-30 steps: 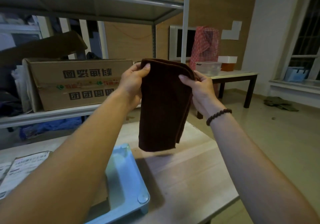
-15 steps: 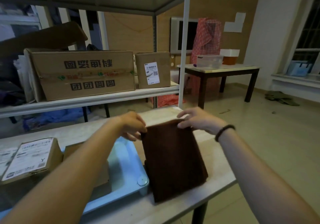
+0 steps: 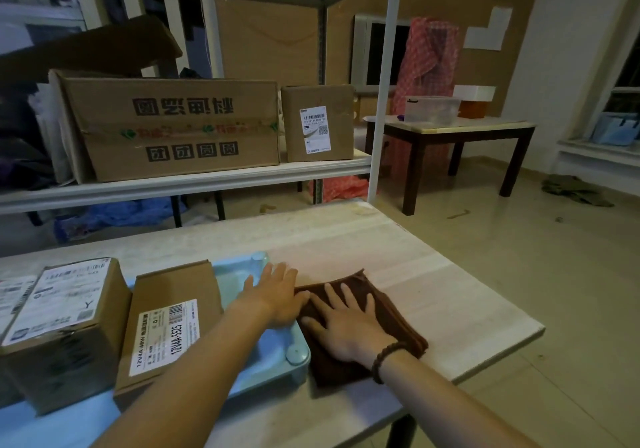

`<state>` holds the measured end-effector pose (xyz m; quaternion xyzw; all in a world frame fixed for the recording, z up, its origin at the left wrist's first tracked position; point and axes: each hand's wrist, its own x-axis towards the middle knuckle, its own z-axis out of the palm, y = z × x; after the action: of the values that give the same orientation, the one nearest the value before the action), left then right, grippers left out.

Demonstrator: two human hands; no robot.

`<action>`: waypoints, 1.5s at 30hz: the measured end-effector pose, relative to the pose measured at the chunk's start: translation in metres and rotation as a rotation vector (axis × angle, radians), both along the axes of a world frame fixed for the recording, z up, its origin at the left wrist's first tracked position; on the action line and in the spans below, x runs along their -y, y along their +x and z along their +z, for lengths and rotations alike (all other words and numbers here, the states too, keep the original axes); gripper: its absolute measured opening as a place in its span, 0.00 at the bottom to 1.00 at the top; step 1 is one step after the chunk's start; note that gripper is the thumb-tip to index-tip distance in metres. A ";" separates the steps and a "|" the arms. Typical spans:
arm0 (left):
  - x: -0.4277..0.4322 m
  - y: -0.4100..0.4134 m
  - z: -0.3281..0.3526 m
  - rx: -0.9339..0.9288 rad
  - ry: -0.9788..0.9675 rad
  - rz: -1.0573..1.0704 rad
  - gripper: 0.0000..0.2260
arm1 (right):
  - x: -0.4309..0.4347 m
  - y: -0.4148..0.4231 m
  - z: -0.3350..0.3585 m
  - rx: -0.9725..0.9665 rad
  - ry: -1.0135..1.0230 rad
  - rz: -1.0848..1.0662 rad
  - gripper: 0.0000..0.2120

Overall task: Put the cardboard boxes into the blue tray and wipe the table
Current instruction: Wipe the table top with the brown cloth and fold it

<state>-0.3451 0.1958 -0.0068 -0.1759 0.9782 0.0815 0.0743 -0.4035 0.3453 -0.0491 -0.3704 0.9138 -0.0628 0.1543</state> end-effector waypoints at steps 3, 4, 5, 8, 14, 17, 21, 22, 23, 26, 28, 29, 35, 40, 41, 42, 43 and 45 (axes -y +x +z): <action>0.001 -0.003 -0.011 -0.027 0.024 0.023 0.30 | 0.002 -0.013 -0.005 -0.084 -0.087 0.002 0.29; 0.001 -0.003 -0.014 -0.034 0.041 0.022 0.30 | 0.002 -0.020 -0.006 -0.083 -0.092 -0.002 0.29; 0.000 -0.004 -0.016 -0.036 0.050 0.013 0.30 | 0.000 -0.029 -0.005 -0.077 -0.095 -0.012 0.28; 0.003 0.002 -0.021 -0.025 0.046 -0.003 0.30 | 0.001 -0.061 -0.005 -0.059 -0.106 -0.120 0.28; 0.000 0.002 -0.022 -0.085 0.098 -0.028 0.28 | 0.027 -0.105 -0.003 -0.127 -0.107 -0.250 0.26; 0.003 0.004 -0.025 -0.115 0.115 -0.018 0.27 | 0.066 -0.076 -0.002 -0.127 -0.120 0.000 0.24; 0.004 0.003 -0.028 -0.158 0.147 -0.014 0.27 | 0.084 -0.074 -0.005 -0.151 -0.099 0.147 0.24; 0.003 0.003 -0.027 -0.150 0.145 -0.016 0.27 | 0.080 -0.083 -0.005 -0.158 -0.105 0.115 0.23; 0.003 0.004 -0.027 -0.139 0.144 -0.019 0.28 | 0.074 -0.096 -0.007 -0.156 -0.113 0.060 0.23; 0.003 0.005 -0.026 -0.124 0.148 -0.019 0.28 | 0.032 -0.148 -0.011 -0.167 -0.095 -0.217 0.22; 0.004 0.005 -0.025 -0.127 0.153 -0.007 0.28 | -0.004 -0.172 -0.009 -0.173 -0.105 -0.389 0.22; 0.004 0.004 -0.025 -0.130 0.155 -0.006 0.28 | -0.020 -0.177 -0.006 -0.167 -0.118 -0.443 0.22; 0.008 0.006 -0.025 -0.149 0.197 0.008 0.28 | 0.019 -0.097 0.014 -0.083 -0.206 -0.194 0.22; 0.006 0.011 -0.025 -0.180 0.241 0.031 0.32 | 0.048 -0.033 0.019 -0.047 -0.144 0.159 0.22; 0.004 0.012 -0.025 -0.179 0.242 0.028 0.32 | 0.036 -0.041 0.020 -0.033 -0.175 0.099 0.22; 0.002 0.012 -0.024 -0.176 0.237 0.025 0.32 | 0.021 -0.052 0.020 -0.039 -0.180 0.026 0.22; 0.002 0.012 -0.023 -0.174 0.229 0.025 0.32 | 0.002 -0.066 0.021 -0.071 -0.167 -0.067 0.20; 0.001 0.012 -0.021 -0.176 0.227 0.034 0.32 | -0.040 -0.101 0.020 -0.148 -0.105 -0.299 0.20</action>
<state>-0.3335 0.1951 -0.0278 -0.1751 0.9623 0.2080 0.0062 -0.5045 0.3858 -0.0292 -0.2414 0.9631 -0.1053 0.0561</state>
